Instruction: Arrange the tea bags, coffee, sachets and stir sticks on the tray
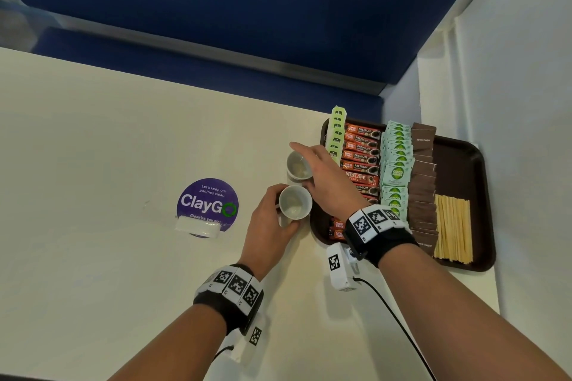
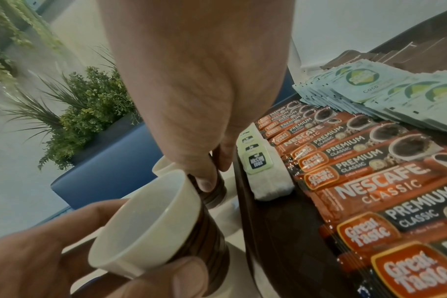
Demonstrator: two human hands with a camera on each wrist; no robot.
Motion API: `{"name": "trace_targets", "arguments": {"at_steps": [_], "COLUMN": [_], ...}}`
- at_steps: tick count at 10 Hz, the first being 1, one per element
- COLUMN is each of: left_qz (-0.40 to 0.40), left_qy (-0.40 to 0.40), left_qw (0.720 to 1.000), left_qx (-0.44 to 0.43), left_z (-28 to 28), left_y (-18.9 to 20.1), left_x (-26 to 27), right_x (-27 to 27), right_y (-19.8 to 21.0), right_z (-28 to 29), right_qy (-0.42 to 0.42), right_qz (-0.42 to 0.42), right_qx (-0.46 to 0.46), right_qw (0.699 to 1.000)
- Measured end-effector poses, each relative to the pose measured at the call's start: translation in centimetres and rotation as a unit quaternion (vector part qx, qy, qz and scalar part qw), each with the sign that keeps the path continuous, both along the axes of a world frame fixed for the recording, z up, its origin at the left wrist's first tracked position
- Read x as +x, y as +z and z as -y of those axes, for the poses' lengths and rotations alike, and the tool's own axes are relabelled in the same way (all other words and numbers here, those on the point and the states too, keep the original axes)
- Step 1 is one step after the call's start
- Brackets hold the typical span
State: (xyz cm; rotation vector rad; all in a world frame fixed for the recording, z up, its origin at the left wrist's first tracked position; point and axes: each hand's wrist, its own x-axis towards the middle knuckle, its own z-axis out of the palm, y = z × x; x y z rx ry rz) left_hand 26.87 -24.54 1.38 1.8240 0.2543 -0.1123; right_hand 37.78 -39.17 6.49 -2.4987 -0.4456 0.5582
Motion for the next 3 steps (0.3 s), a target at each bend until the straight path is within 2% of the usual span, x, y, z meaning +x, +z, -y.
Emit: {"name": "trace_targets", "arguments": {"at_steps": [1, 2, 3], "left_qz": [-0.003, -0.005, -0.032], "left_qy": [-0.004, -0.009, -0.01], "left_qw": [1.0, 1.0, 0.997], "left_qx": [0.0, 0.012, 0.065], "left_z": [-0.1, -0.3, -1.0], "left_y": [-0.2, -0.7, -0.8], "left_x": [0.1, 0.1, -0.6], "right_x": [-0.2, -0.9, -2.1], "right_y": [0.7, 1.8, 3.3], "right_z": [0.0, 0.4, 1.0], "right_qy": [0.006, -0.001, -0.055], "right_qz": [-0.009, 0.023, 0.036], "right_qx": [-0.008, -0.014, -0.02], "right_qw": [1.0, 1.0, 0.998]}}
